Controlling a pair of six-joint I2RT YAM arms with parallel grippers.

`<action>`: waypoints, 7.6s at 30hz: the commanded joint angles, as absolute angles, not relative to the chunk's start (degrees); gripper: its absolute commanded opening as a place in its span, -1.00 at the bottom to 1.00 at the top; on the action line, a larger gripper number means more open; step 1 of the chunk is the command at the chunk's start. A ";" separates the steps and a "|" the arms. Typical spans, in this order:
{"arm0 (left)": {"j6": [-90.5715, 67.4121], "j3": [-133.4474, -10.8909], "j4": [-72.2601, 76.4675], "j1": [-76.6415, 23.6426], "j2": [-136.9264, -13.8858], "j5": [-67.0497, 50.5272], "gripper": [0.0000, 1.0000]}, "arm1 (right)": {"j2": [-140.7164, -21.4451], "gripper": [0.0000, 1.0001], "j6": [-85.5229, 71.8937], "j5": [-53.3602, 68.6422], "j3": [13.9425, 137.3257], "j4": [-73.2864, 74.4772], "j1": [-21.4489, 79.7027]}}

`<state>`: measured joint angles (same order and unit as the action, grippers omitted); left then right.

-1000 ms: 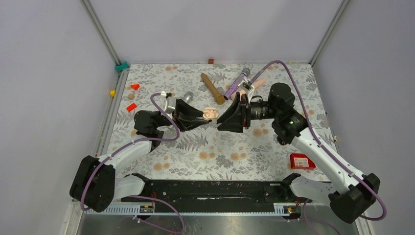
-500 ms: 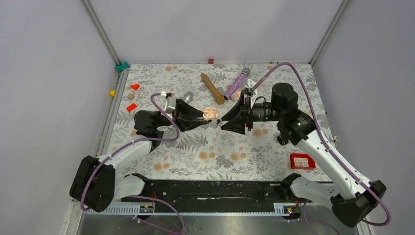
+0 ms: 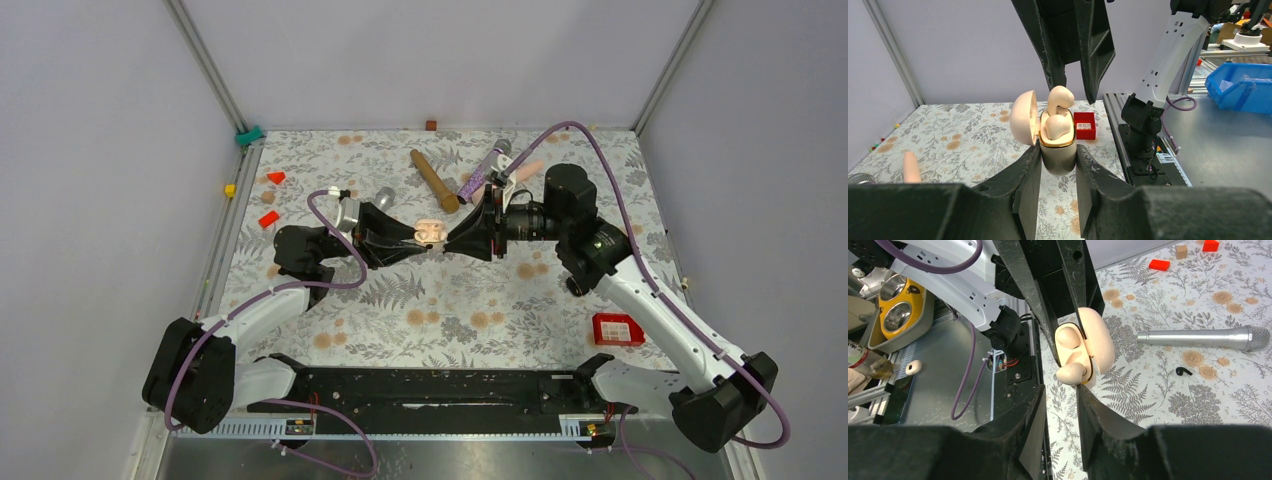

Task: Insert the wireless bluetooth earbuds into the charging case
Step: Adjust the earbud with the charging case.

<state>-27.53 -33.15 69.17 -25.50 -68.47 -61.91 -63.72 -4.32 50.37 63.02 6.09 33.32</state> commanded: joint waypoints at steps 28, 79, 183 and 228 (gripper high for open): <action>-27.67 -33.97 71.82 -25.83 -69.18 -61.46 -1.00 | -64.25 -0.78 -9.13 50.20 66.58 2.02 34.42; -27.96 -34.22 71.92 -25.98 -69.39 -63.02 -1.00 | -68.68 -0.54 -1.12 53.75 76.25 12.82 37.92; 17.02 -49.06 3.15 -38.57 -77.11 -83.65 -1.00 | -60.23 -0.67 65.17 47.74 62.80 41.45 48.97; 19.51 -49.48 1.39 -37.97 -73.93 -75.36 -1.00 | -58.59 -0.35 37.79 36.37 62.56 25.06 48.96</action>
<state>18.50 -47.27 0.82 -37.74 -75.42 -76.01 -59.94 39.13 36.84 59.61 32.25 48.45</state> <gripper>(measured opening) 0.282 0.320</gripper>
